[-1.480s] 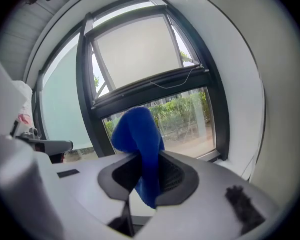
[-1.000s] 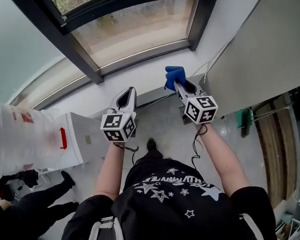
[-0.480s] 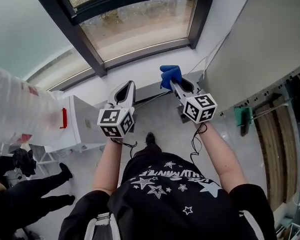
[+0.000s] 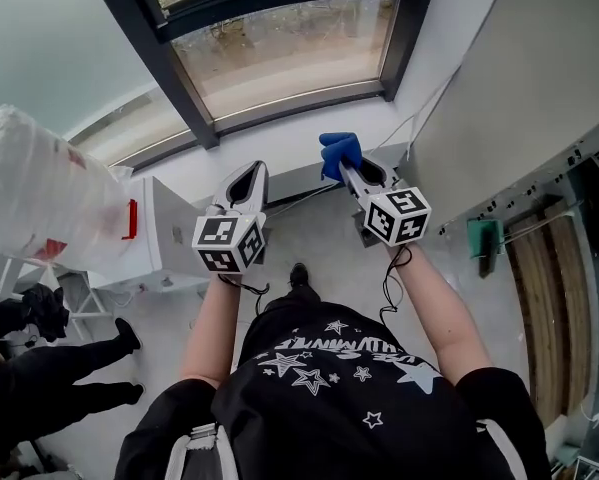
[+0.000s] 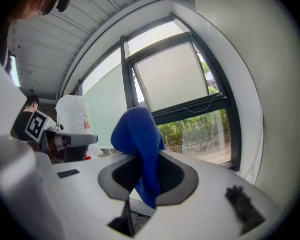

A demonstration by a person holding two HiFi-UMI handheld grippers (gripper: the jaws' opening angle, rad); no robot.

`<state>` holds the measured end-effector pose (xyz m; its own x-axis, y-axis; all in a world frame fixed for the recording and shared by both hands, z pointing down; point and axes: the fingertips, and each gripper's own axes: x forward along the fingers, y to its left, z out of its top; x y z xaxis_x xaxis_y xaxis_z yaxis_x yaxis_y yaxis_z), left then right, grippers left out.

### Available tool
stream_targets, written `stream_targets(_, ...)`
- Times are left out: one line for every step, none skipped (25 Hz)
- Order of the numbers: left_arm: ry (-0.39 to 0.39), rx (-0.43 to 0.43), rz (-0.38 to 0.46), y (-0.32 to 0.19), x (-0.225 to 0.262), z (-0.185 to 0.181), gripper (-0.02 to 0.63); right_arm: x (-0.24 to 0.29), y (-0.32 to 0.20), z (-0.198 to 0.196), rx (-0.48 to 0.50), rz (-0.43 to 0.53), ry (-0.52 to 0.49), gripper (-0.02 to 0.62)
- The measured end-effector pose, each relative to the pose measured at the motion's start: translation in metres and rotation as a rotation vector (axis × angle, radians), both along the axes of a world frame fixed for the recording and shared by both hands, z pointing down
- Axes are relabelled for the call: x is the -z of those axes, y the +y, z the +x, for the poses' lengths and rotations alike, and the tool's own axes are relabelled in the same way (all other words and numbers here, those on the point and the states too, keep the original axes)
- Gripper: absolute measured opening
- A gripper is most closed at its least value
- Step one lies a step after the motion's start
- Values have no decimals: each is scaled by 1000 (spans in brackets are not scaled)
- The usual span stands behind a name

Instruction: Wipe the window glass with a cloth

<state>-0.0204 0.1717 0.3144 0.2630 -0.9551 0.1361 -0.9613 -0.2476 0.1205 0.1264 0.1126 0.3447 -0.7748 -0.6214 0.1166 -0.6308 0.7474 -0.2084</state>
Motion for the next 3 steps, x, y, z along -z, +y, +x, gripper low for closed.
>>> stream_targets(-5, 0, 4, 1, 1, 0, 9, 1, 1, -1, 2, 2, 1, 74)
stream_targets(-10, 0, 8, 3, 2, -1, 9, 1, 3, -2, 4, 3, 2, 74)
stream_targets(-15, 0, 11, 4, 4, -2, 9, 2, 4, -3, 7, 5, 3, 74)
